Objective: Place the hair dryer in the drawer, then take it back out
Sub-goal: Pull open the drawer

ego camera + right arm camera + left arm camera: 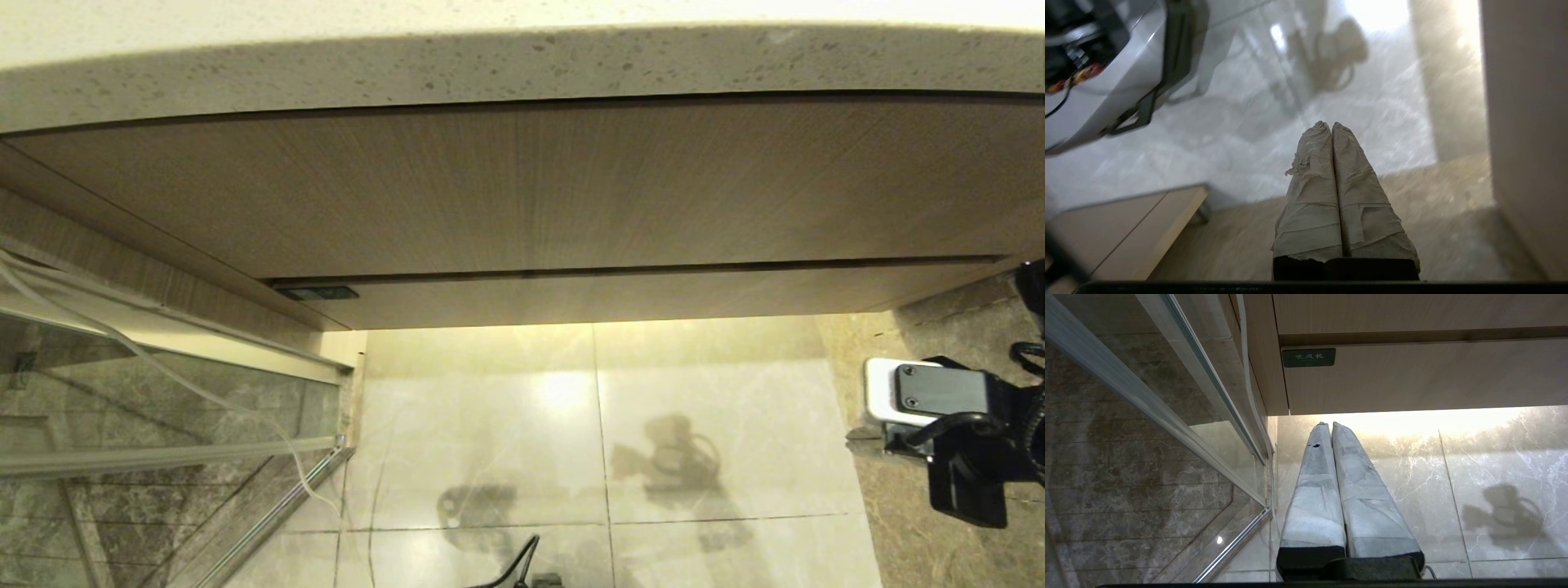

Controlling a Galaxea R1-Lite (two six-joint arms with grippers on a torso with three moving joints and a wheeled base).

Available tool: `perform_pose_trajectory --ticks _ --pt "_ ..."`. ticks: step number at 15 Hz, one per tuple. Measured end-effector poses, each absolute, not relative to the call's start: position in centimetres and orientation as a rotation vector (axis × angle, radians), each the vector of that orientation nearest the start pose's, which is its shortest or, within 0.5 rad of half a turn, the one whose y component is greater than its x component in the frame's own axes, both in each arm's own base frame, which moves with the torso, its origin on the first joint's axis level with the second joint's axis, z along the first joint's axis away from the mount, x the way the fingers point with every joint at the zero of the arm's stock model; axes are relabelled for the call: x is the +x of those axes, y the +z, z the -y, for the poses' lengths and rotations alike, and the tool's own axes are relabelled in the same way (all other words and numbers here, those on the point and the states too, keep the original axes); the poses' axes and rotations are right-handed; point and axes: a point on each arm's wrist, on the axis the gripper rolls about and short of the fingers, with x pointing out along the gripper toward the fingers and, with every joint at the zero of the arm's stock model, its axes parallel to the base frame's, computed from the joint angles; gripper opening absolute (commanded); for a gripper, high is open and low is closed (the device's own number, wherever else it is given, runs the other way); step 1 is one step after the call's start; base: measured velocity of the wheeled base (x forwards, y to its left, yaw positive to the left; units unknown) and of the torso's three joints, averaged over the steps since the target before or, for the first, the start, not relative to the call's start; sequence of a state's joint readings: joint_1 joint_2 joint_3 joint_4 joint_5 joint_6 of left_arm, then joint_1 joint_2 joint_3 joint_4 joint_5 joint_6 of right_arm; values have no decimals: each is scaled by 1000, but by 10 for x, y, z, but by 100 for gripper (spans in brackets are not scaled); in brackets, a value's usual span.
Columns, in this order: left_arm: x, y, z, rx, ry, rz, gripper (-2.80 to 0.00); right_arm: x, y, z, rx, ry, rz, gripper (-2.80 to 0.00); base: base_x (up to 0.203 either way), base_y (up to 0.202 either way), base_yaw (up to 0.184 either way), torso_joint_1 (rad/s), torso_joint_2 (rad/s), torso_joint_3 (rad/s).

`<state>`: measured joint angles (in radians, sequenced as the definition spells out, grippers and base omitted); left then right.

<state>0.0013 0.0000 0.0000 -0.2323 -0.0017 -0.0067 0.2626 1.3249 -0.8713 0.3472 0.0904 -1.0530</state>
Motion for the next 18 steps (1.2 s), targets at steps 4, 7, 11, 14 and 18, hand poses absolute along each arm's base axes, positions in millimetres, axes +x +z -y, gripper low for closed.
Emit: perform_pose_trajectory --ticks 4,7,11,14,18 --pt "-26 99 0 -6 -1 232 -280 209 192 -64 -1071 709 -458 -280 0 0 0 0 0 0" --pt "-26 99 0 -6 -1 232 -280 222 185 -68 -1073 707 -464 -280 0 0 0 0 0 0" --pt "-26 99 0 -6 -1 232 -280 227 178 -70 -1068 716 -489 -280 0 0 0 0 0 0" --pt "-26 99 0 -7 -1 232 -280 229 176 -71 -1069 721 -501 -280 0 0 0 0 0 0" --pt "-26 99 0 -6 -1 232 -280 230 174 -71 -1072 724 -503 -280 0 0 0 0 0 0"
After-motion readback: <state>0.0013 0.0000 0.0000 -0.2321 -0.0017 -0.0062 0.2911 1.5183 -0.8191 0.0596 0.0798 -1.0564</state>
